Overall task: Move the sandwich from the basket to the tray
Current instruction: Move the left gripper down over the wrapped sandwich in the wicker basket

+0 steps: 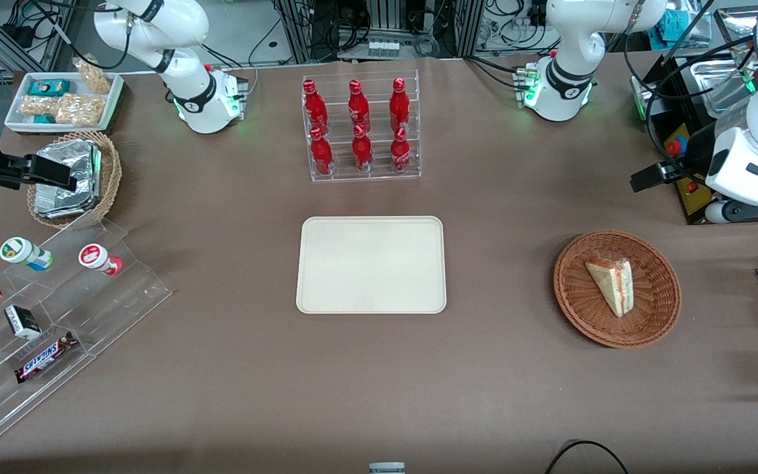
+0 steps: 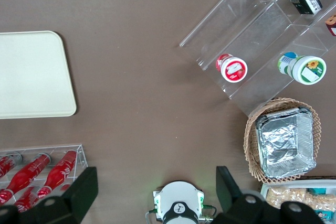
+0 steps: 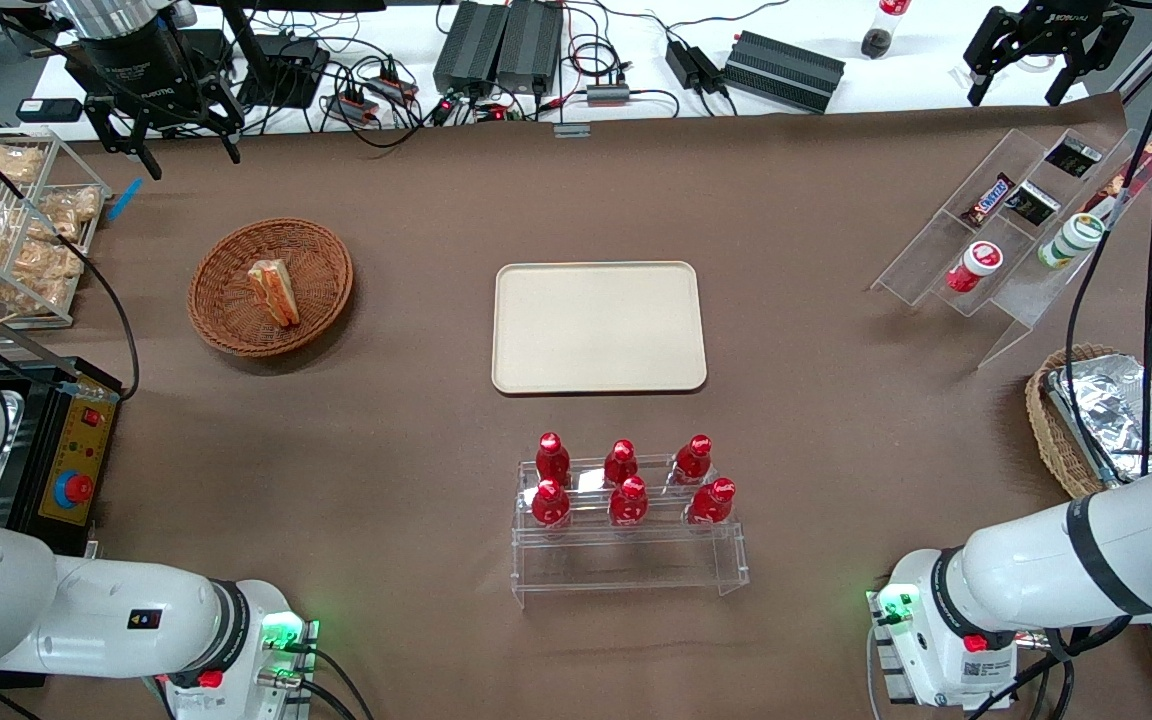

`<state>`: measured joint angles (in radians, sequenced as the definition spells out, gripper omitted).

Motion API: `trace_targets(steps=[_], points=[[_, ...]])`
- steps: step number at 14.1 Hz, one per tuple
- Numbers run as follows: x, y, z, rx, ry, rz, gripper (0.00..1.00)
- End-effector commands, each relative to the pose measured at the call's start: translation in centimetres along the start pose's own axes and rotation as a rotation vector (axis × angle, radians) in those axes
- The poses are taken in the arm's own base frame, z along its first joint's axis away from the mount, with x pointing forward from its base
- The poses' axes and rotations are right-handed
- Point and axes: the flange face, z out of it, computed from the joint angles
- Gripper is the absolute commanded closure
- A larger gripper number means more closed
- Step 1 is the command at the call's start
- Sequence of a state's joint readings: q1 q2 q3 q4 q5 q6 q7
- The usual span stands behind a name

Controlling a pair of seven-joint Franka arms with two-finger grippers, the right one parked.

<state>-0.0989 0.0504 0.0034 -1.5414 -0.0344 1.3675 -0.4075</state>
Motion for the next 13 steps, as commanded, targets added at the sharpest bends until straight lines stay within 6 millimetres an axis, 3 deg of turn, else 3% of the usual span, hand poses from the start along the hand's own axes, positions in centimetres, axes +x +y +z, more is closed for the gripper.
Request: trace_targets(steps=[1, 8, 13], points=[[0.3, 0.1, 0.2, -0.015, -0.004, 0.014, 0.00], [0.9, 0.1, 1.0, -0.005, -0.017, 0.003, 0.00], [2.7, 0.3, 4.9, 0.049, -0.126, -0.011, 0.00]])
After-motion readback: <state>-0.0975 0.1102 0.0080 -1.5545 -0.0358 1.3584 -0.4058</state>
